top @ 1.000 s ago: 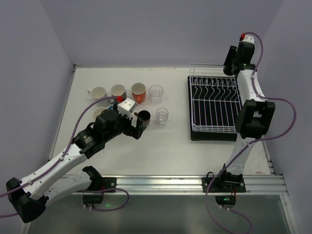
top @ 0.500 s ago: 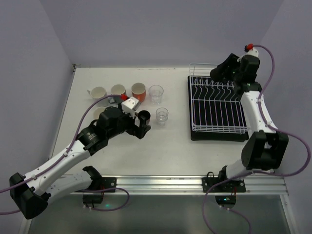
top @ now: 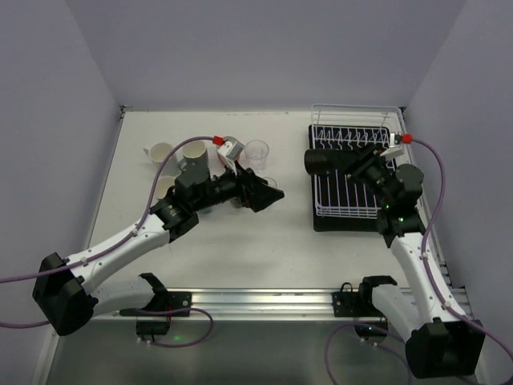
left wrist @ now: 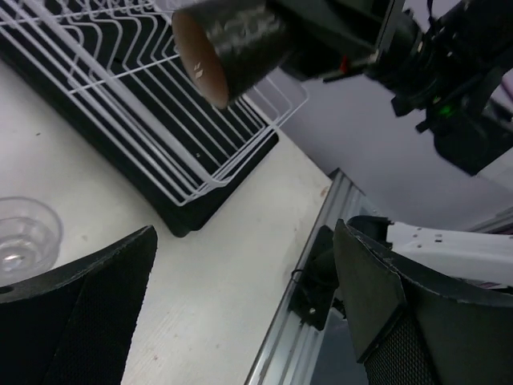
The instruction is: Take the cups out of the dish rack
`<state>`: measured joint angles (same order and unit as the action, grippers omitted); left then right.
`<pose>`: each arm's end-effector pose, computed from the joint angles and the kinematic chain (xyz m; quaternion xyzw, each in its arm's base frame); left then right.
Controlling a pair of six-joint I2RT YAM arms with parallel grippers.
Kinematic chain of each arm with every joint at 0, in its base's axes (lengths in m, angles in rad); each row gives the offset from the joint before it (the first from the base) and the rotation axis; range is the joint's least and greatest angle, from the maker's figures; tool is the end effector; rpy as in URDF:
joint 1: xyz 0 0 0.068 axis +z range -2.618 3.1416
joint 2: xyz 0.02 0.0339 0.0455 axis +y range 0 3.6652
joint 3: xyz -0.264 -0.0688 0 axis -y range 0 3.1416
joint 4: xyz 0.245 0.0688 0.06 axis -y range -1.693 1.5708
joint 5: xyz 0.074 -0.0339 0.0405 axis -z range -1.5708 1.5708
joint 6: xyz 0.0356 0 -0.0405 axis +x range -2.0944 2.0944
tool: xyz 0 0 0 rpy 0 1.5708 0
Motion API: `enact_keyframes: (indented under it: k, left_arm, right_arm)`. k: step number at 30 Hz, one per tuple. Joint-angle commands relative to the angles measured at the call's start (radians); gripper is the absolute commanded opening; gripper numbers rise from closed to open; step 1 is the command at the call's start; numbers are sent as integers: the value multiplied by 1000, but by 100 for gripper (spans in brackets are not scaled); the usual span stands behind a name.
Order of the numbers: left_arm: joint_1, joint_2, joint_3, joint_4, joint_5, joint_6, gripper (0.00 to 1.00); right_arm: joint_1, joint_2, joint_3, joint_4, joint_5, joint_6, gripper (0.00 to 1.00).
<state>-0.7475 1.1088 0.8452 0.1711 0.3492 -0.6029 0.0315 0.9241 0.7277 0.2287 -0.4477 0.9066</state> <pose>0.1835 -0.1867 0.3340 0.1693 0.7175 -0.5149 0.4376 0.2184 0.0223 0.3387 0.1429 0.6819 0.4544 0.5551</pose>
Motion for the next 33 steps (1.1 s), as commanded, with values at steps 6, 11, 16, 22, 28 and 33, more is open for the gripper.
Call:
enact_keyframes:
  k: [6, 11, 16, 22, 28, 33]
  left_arm:
    - [-56, 154, 95, 370, 108, -199, 89]
    - [-79, 210, 126, 406, 99, -207, 82]
    - [-88, 230, 126, 464, 111, -218, 52]
    - [-87, 217, 115, 423, 73, -184, 0]
    - [-87, 59, 112, 112, -62, -6, 0]
    - [-89, -59, 149, -382, -229, 170, 0]
  right_arm:
    - [120, -211, -146, 233, -132, 252, 19]
    - [201, -205, -172, 245, -121, 258, 20]
    - [271, -154, -208, 285, -80, 262, 20]
    - [350, -96, -209, 331, -60, 265, 22]
    - [373, -123, -199, 209, -43, 190, 92]
    - [373, -240, -156, -78, 33, 22, 99]
